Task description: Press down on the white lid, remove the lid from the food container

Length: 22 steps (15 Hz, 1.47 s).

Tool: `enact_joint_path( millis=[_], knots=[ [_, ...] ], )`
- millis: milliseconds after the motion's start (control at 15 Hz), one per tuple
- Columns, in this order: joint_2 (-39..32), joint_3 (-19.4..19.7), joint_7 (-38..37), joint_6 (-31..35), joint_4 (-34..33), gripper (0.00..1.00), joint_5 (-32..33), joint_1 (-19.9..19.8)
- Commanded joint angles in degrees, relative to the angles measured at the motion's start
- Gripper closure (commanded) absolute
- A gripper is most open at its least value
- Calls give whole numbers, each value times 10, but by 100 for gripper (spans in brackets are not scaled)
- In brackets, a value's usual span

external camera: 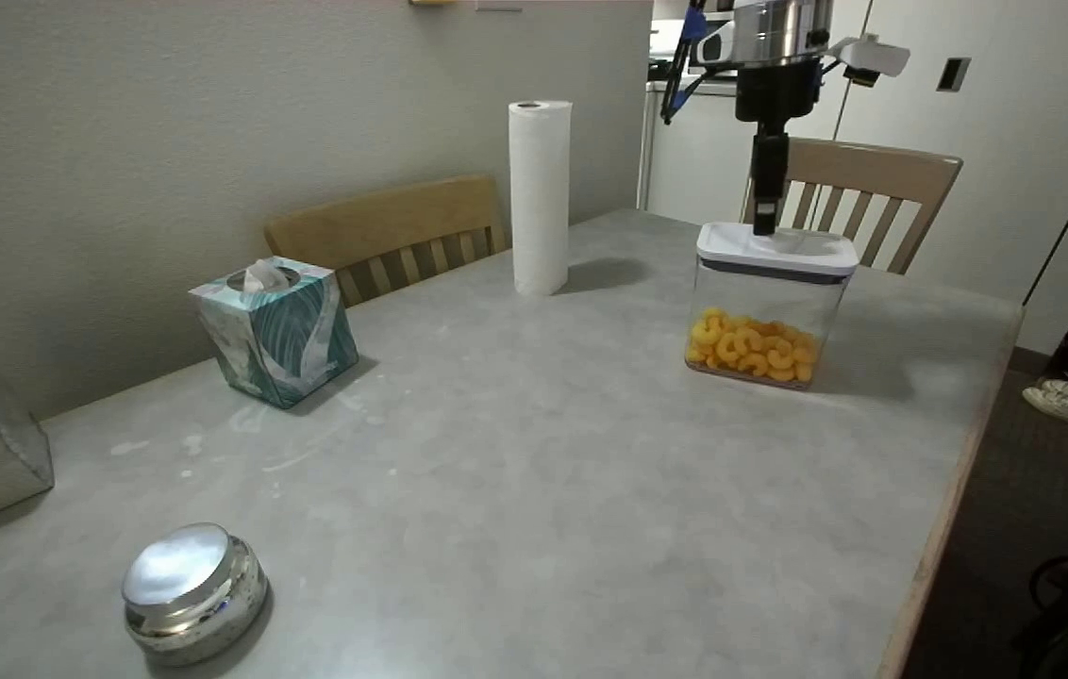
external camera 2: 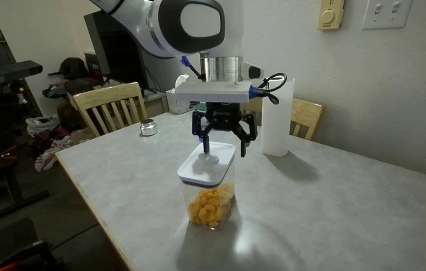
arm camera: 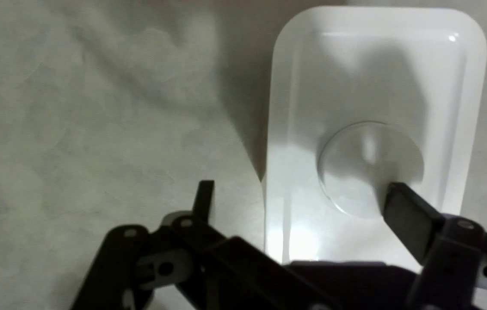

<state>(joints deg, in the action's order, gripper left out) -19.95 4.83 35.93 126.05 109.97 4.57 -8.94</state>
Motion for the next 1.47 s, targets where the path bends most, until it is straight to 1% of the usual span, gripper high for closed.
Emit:
enact_joint_path(
  millis=[0, 333, 600, 733, 1400],
  knots=[
    [15, -10, -5, -2, 13, 0, -4, -8],
    [15, -18, 8, 2, 15, 0, -11, -9],
    [4, -34, 15, 1, 15, 0, -43, -10],
    [3, -36, 10, -1, 21, 0, -47, -8],
    [42, -8, -10, 3, 64, 0, 17, -5]
  ],
)
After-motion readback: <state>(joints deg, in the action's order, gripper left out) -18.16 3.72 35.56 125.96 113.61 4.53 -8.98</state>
